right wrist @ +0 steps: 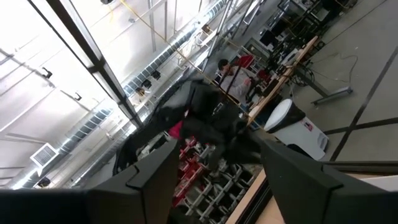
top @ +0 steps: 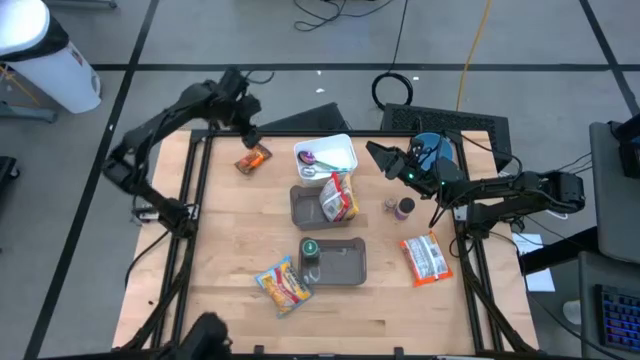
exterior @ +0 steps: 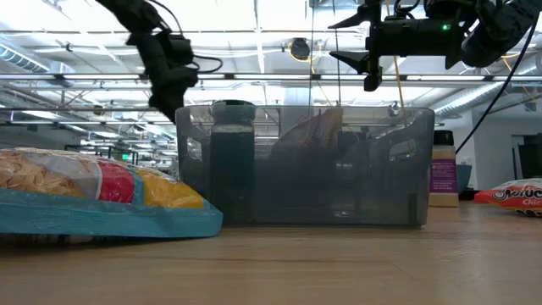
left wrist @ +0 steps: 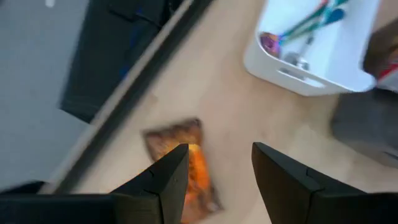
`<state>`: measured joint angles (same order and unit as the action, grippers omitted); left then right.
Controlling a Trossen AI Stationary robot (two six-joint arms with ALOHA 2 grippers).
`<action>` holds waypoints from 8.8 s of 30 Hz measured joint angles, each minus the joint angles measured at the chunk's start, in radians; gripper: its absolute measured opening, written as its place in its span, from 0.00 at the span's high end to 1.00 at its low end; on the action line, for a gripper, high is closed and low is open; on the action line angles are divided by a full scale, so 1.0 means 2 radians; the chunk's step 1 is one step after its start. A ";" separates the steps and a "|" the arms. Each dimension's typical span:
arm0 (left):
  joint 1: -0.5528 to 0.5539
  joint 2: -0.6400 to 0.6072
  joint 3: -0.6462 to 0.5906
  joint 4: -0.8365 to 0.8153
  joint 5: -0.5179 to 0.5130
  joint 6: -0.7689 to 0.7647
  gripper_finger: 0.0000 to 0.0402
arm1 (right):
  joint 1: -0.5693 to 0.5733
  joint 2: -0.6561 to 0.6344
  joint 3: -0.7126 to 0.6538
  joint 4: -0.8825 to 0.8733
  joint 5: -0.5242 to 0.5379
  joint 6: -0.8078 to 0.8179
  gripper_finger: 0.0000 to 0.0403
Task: Pick & Place Food Item
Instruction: Put the orange seasoning pack into the bottom black bin
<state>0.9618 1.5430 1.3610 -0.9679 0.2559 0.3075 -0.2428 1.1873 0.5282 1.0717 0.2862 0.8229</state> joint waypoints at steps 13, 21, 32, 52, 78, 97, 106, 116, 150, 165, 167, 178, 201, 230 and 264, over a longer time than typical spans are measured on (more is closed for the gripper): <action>0.044 0.161 0.252 -0.141 0.054 0.118 0.54 | -0.043 0.000 0.000 -0.004 -0.156 0.047 0.46; 0.056 0.260 0.335 -0.202 0.071 0.135 0.54 | -0.106 0.000 0.000 -0.004 -0.261 0.079 0.46; 0.056 0.343 0.340 -0.300 -0.029 0.035 0.54 | -0.174 0.000 0.000 -0.004 -0.368 0.107 0.47; 0.054 0.344 0.235 -0.231 -0.047 -0.135 0.54 | -0.209 0.000 0.000 -0.015 -0.383 0.106 0.48; 0.028 0.344 0.200 -0.144 -0.037 -0.048 0.54 | -0.208 0.000 0.000 -0.015 -0.382 0.116 0.48; 0.004 0.344 0.227 -0.155 -0.040 0.192 0.54 | -0.208 0.000 0.000 -0.049 -0.396 0.104 0.48; -0.001 0.344 0.255 -0.138 -0.027 0.285 0.54 | -0.208 0.000 0.000 -0.056 -0.410 0.102 0.48; 0.001 0.344 0.255 -0.176 -0.043 0.333 0.54 | -0.208 0.000 0.000 -0.057 -0.433 0.089 0.48; 0.014 0.376 0.239 -0.209 -0.022 0.337 0.54 | -0.208 0.000 0.000 -0.072 -0.473 0.105 0.48; 0.004 0.391 0.240 -0.210 -0.039 0.341 0.60 | -0.208 0.000 0.000 -0.075 -0.486 0.114 0.48; 0.003 0.391 0.240 -0.207 -0.045 0.341 0.68 | -0.208 0.000 0.000 -0.075 -0.486 0.115 0.48; 0.001 0.393 0.239 -0.201 -0.081 0.327 0.97 | -0.208 0.000 0.000 -0.075 -0.486 0.105 0.48; -0.009 0.387 0.353 -0.302 -0.045 0.137 1.00 | -0.208 0.000 0.000 -0.075 -0.486 0.090 0.48; -0.100 0.180 0.353 -0.301 -0.019 0.077 1.00 | -0.155 0.000 0.000 -0.075 -0.395 0.060 0.48; -0.335 0.120 0.354 -0.253 0.001 -0.075 1.00 | 0.013 0.137 0.322 -0.430 -0.233 -0.315 0.48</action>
<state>0.2909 1.7828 2.0693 -1.4746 0.2580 0.1569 -0.2163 1.4614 1.1717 0.2111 -0.1808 0.1928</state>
